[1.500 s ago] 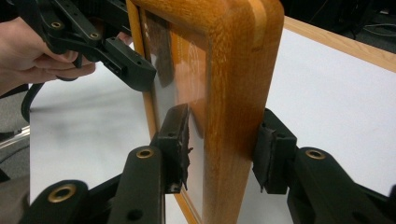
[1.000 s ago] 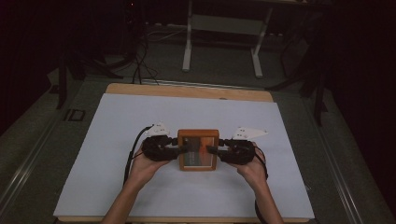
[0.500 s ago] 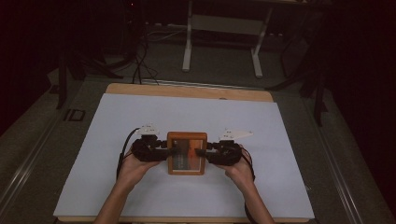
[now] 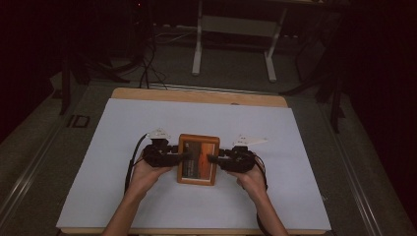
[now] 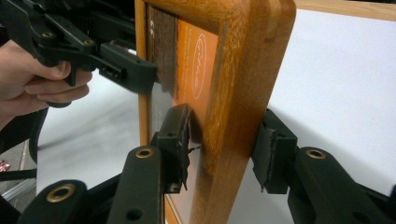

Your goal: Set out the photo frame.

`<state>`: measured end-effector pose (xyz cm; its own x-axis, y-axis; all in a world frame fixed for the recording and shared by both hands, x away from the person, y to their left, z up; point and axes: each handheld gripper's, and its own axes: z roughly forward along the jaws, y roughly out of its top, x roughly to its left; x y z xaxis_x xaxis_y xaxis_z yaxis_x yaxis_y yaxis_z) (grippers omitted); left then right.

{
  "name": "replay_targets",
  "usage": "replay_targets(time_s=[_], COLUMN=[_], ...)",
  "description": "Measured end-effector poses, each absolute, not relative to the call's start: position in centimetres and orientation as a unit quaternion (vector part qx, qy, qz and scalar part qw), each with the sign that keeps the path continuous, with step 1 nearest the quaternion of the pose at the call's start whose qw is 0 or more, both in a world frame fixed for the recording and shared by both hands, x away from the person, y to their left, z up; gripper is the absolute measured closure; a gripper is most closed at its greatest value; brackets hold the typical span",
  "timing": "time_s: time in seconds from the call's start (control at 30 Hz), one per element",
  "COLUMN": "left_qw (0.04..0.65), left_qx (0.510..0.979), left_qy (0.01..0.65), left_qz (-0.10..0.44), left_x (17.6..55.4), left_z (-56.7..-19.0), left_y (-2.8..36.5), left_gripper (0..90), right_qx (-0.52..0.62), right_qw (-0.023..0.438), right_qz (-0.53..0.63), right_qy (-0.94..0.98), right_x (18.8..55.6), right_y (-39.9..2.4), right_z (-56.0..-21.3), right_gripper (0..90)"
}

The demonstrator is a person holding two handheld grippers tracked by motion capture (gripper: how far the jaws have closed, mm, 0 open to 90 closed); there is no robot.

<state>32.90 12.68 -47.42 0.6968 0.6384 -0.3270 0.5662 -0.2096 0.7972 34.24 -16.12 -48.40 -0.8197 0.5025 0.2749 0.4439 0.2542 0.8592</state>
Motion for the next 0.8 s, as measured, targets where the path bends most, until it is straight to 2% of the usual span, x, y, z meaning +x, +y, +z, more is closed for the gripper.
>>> replay_targets(time_s=[0.13, 0.5, 0.57, 0.7, 0.8], left_qw=[0.496, 0.491, 0.496, 0.509, 0.509], left_qx=[0.773, 0.773, 0.768, 0.757, 0.755], left_qy=[0.394, 0.400, 0.405, 0.410, 0.413], left_qz=[0.032, 0.027, 0.022, 0.020, 0.029], left_x=[32.8, 32.5, 32.5, 32.4, 32.1], left_z=[-47.4, -47.3, -47.3, -47.0, -46.8], left_y=[12.7, 12.8, 12.9, 13.9, 14.8], left_gripper=[48.5, 50.9, 49.4, 42.4, 40.6], right_qx=[0.306, 0.308, 0.307, 0.302, 0.302], right_qw=[0.029, 0.037, 0.042, 0.049, 0.059], right_qz=[0.534, 0.535, 0.532, 0.532, 0.537], right_qy=[0.788, 0.785, 0.788, 0.790, 0.786], right_x=[34.4, 34.4, 34.4, 34.1, 33.8], right_y=[-16.2, -16.3, -16.3, -16.8, -17.8], right_z=[-48.4, -48.4, -48.3, -47.7, -46.9], right_gripper=[54.1, 55.2, 52.9, 42.1, 39.1])
